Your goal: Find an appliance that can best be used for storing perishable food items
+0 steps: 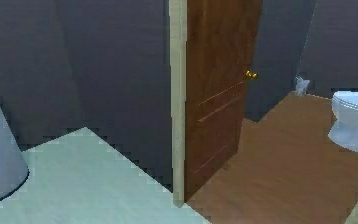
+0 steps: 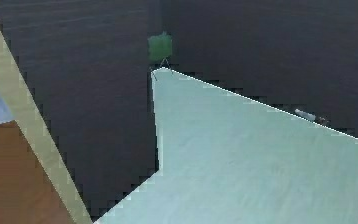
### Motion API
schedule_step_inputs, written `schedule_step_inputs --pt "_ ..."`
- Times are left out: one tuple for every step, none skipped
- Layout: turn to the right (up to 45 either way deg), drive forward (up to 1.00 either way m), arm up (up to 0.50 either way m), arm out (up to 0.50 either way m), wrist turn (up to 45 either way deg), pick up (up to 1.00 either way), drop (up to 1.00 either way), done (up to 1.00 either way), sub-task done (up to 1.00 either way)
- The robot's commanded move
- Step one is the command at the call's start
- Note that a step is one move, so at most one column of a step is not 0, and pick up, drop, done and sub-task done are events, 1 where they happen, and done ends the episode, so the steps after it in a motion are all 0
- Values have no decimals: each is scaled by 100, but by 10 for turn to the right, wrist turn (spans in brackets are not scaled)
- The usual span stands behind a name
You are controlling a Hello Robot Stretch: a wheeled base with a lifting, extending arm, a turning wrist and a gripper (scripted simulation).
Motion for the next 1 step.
schedule_step_inputs --pt "60 0 0 0 0 0 0 0 0"
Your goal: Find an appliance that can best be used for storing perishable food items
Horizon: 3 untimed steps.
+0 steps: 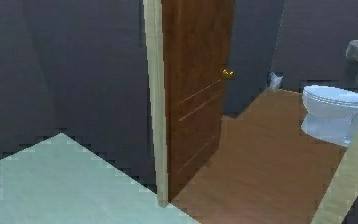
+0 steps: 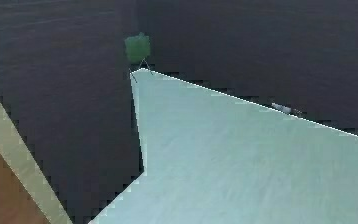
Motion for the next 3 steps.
schedule_step_inputs --pt "0 35 0 0 0 0 0 0 0" --pt "330 0 0 0 0 0 0 0 0" --pt "0 75 0 0 0 0 0 0 0"
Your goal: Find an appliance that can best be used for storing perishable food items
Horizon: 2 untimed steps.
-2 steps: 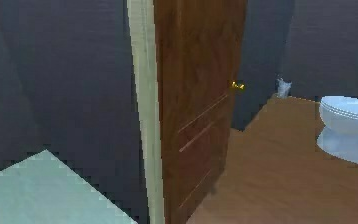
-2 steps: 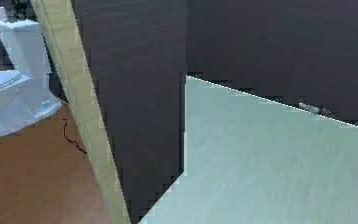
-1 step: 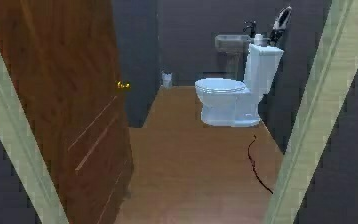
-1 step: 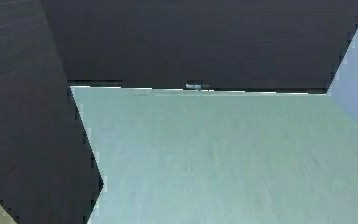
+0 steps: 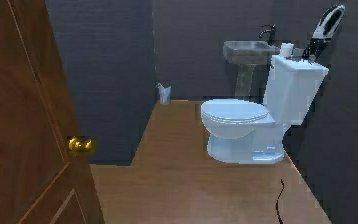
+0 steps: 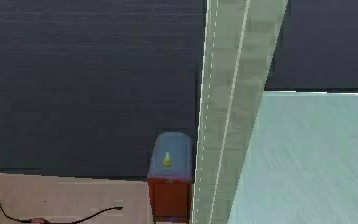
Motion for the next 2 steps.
schedule_step_inputs --pt "-60 0 0 0 0 0 0 0 0" --pt "0 50 0 0 0 0 0 0 0"
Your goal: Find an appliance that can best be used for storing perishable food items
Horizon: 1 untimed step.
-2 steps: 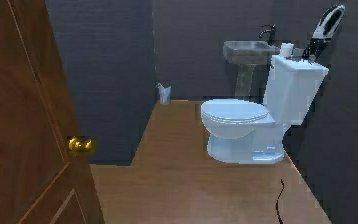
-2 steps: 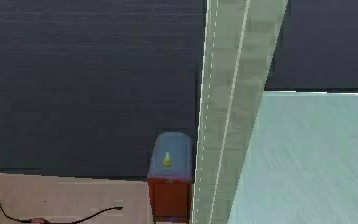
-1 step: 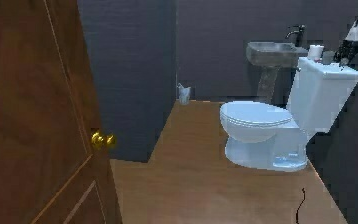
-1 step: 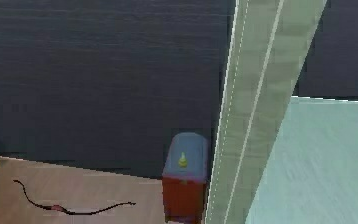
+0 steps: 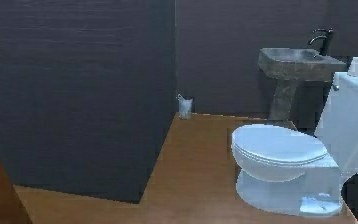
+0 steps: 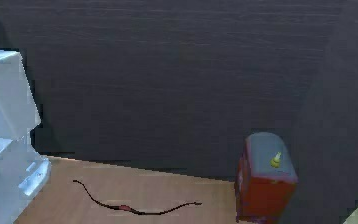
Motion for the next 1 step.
schedule_step_inputs --pt "-60 0 0 0 0 0 0 0 0"
